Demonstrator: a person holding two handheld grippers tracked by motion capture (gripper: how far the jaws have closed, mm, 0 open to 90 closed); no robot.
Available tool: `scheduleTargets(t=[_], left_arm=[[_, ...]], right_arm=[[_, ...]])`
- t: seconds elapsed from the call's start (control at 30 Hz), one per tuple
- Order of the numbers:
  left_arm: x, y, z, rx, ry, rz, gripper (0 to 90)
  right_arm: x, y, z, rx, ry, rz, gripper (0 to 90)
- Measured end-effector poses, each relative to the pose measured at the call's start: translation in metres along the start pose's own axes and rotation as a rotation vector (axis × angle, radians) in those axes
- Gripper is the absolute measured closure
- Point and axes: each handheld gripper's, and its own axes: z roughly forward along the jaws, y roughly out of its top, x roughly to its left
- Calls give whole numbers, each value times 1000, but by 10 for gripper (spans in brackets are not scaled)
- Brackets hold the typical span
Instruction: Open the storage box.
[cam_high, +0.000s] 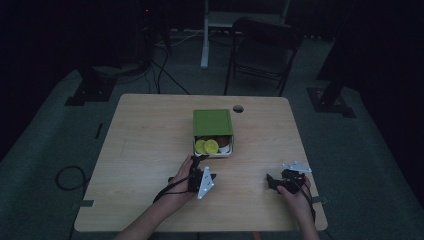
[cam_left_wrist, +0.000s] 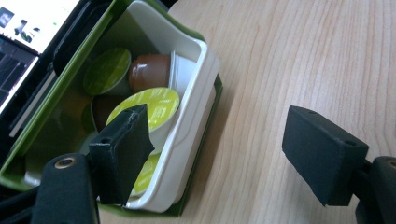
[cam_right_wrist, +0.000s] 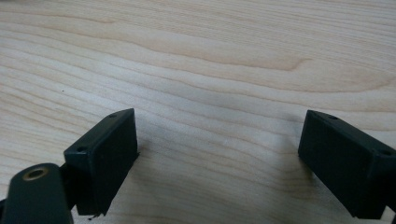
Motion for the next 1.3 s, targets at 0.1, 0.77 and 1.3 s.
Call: scheduleTargets(t=[0.1, 0.77, 1.3], left_arm=[[-2, 3, 4, -4, -2, 16, 247], [-5, 22, 31, -1, 19, 136, 261], [4, 20, 50, -45, 112, 208, 510]], right_arm=[[0, 0, 0, 0, 0, 0, 114], [0, 0, 0, 0, 0, 0, 114], [0, 0, 0, 0, 0, 1, 114]])
